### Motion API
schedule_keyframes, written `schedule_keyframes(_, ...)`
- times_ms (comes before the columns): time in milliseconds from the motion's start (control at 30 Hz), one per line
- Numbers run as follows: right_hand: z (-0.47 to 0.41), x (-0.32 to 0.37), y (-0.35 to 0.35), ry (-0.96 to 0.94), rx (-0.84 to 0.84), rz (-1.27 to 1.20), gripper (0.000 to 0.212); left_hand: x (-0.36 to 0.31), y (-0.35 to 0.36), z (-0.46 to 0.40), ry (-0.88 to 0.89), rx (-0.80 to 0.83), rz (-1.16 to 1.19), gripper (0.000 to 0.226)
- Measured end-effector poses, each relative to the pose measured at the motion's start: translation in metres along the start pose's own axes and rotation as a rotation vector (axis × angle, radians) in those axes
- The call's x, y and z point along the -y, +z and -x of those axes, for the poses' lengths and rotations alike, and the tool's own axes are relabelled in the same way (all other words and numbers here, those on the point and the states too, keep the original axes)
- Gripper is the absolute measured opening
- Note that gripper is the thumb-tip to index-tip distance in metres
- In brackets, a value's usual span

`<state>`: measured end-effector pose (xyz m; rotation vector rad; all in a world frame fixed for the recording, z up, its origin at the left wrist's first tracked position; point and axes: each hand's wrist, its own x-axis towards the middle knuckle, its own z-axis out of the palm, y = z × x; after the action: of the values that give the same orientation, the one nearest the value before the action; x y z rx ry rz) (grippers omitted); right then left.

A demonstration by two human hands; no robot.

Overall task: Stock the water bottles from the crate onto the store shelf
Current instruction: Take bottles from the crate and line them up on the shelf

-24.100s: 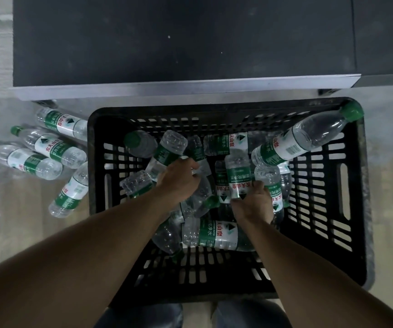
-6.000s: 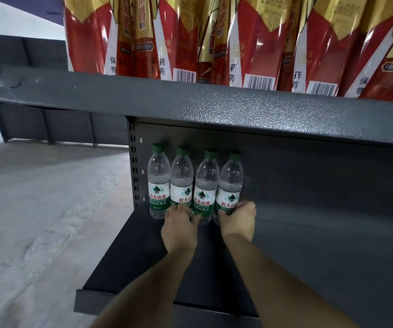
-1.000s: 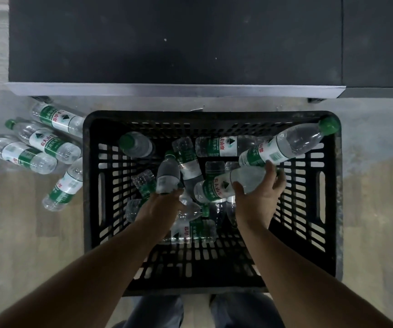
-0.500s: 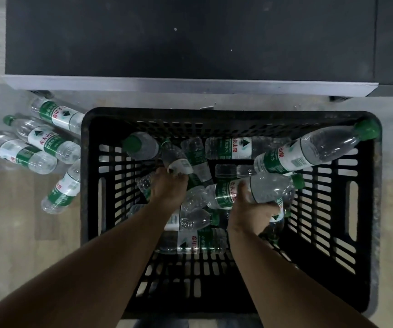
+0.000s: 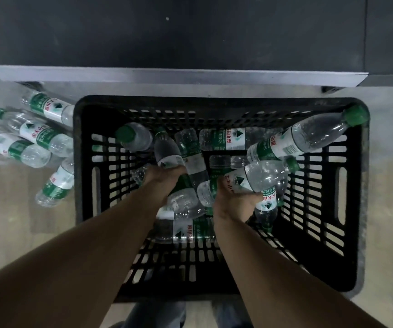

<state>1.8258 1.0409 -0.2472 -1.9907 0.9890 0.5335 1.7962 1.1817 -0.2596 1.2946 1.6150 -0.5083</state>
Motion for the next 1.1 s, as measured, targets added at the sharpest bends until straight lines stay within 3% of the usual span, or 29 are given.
schedule_keyframes(233, 0.059, 0.025, -0.052, -0.048, 0.077, 0.119, 0.066, 0.003, -0.045, 0.075, 0.201, -0.031, -0.228, 0.057)
schedule_keyframes(400, 0.104, 0.057, -0.102, -0.174, 0.176, 0.252, 0.062, -0.008, -0.079, 0.150, 0.375, -0.110, -0.274, 0.080)
schedule_keyframes(667, 0.193, 0.129, -0.183, -0.360, 0.278, 0.336, 0.043, -0.049, -0.148, 0.276, 0.526, -0.144, -0.281, 0.080)
schedule_keyframes(900, 0.260, 0.199, -0.236, -0.518, 0.294, 0.310, 0.045, -0.080, -0.198, 0.366, 0.580, -0.152, -0.290, 0.036)
schedule_keyframes(1100, 0.315, 0.257, -0.294, -0.658, 0.310, 0.312, 0.045, -0.095, -0.235, 0.451, 0.620, -0.179, -0.211, 0.064)
